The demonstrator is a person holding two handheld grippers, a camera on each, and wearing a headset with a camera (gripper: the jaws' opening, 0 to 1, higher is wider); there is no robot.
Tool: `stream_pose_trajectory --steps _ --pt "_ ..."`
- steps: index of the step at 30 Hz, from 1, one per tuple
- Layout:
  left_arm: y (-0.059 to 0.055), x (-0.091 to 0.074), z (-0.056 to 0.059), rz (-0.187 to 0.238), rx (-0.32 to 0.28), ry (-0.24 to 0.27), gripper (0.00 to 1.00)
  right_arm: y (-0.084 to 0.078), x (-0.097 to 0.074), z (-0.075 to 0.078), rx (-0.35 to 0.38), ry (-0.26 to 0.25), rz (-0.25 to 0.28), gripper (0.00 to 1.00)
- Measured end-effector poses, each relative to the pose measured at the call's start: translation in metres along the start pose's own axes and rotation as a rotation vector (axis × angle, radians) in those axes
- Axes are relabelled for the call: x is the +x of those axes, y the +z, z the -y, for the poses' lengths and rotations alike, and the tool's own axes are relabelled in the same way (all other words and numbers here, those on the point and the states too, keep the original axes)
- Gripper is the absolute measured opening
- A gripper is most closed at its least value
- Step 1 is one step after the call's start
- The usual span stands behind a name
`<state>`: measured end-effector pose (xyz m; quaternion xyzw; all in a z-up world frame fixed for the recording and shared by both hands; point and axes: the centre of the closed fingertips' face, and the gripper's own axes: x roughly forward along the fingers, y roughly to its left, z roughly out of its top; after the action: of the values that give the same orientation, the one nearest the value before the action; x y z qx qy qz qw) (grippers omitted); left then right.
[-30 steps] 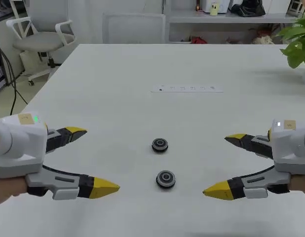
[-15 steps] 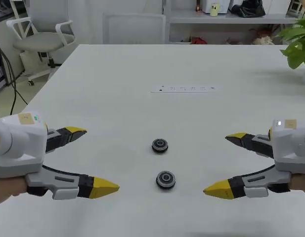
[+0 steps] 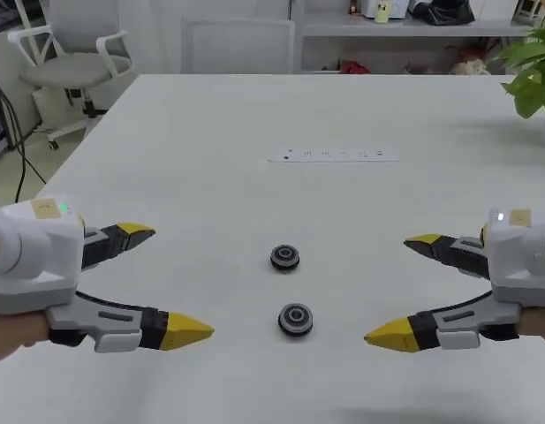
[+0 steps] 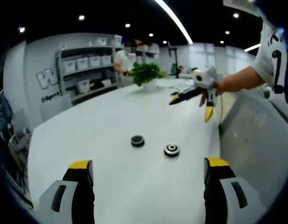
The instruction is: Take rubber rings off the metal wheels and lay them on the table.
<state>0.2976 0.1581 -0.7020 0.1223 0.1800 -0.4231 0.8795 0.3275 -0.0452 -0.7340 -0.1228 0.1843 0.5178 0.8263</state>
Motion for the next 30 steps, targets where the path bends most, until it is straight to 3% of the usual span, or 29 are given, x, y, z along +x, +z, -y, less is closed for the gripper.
stream_pose_trajectory --steps 30 --pt "0.001 0.009 0.006 -0.007 0.011 -0.045 0.97 0.007 0.008 -0.009 -0.012 0.032 0.014 0.92"
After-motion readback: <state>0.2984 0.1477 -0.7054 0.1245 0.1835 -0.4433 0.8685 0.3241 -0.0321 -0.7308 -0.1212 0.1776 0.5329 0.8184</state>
